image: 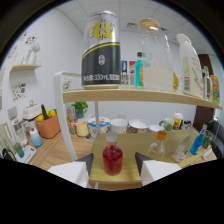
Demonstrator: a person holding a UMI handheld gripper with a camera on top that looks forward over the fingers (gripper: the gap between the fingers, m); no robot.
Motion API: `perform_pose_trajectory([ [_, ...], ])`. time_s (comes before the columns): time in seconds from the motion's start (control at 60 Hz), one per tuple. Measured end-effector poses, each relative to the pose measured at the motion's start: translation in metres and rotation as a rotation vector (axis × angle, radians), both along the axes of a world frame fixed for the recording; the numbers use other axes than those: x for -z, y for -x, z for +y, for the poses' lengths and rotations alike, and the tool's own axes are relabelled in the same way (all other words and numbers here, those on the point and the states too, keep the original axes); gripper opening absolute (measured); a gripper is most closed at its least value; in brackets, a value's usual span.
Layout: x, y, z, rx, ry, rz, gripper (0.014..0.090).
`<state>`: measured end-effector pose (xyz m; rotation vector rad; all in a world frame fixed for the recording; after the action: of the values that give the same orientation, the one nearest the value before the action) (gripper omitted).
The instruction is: Make me a cup of Vodka Sunrise.
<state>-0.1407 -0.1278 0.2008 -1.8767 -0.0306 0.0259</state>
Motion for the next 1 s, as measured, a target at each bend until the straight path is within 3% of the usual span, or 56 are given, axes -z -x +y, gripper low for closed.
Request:
perform_pose_trajectory([
  [0.1,0.008,0.001,0.013,0.008,0.018,-0.011,0.0643],
  [0.15,0.013,0.004,0.018,0.016,0.021,-0.011,0.0546],
  [0.167,0.014,0.004,0.019,0.019,0.022,-0.012,0.0467],
  [0.183,0.014,0.003,0.02,0.019,0.025,-0.013,0.0485],
  [0.25,0.015,0.001,0.022,0.031,0.027,-0.025,0.0371],
  [0.583,0.009,0.001,0.012,-0.003,0.026,-0.017,0.0343],
  [0.817,-0.019,-0.023,-0.037,0.001,-0.042,-0.012,0.0345],
  [1.0,0.007,-0.059,-0.075,0.008,-0.014,-0.004,0.0343],
])
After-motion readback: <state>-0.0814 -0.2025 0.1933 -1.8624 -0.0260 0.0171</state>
